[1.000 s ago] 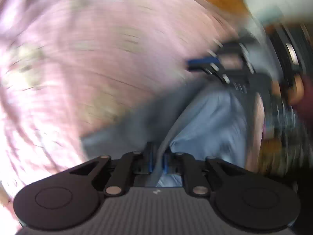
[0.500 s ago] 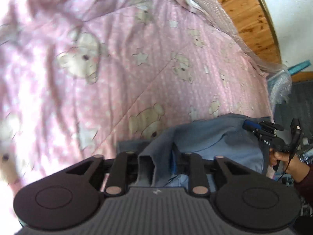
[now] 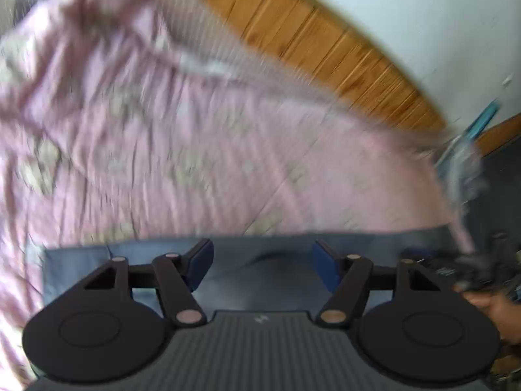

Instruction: Fold clothes

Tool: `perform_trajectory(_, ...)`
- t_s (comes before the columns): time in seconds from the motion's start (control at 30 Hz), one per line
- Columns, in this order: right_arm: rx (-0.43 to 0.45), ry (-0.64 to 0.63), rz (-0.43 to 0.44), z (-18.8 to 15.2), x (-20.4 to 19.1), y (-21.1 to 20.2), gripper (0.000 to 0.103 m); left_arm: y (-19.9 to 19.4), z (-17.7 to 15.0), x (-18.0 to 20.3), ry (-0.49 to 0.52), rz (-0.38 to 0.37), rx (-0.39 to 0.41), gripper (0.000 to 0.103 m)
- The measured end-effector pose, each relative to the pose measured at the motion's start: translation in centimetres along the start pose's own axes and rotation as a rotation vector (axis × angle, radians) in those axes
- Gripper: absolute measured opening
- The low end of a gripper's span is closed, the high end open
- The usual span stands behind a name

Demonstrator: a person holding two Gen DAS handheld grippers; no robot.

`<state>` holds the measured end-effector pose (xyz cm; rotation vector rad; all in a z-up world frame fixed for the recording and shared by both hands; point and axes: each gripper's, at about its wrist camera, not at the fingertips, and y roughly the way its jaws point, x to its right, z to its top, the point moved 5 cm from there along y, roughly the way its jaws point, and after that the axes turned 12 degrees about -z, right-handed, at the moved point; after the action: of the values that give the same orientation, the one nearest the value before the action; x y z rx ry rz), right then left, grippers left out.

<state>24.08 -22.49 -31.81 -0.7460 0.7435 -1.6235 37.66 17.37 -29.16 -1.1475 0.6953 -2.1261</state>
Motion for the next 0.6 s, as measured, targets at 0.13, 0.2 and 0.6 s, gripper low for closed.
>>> perform_trajectory(0.13,-0.027,-0.013,-0.088,-1.6,5.2,0.4,0.029,-1.8,-2.7,-5.2,-0.165,0.125,0.058,0.004)
perform_trajectory(0.2,-0.058,0.033,-0.159,-2.2,9.2,-0.5,0.029,-4.4,-4.5,-7.0,-0.278,0.14,0.106,0.004)
perform_trajectory(0.6,0.028,-0.113,0.099,-6.0,9.3,-4.8,0.034,3.3,-13.8,10.0,-0.106,0.189,-0.016,0.049)
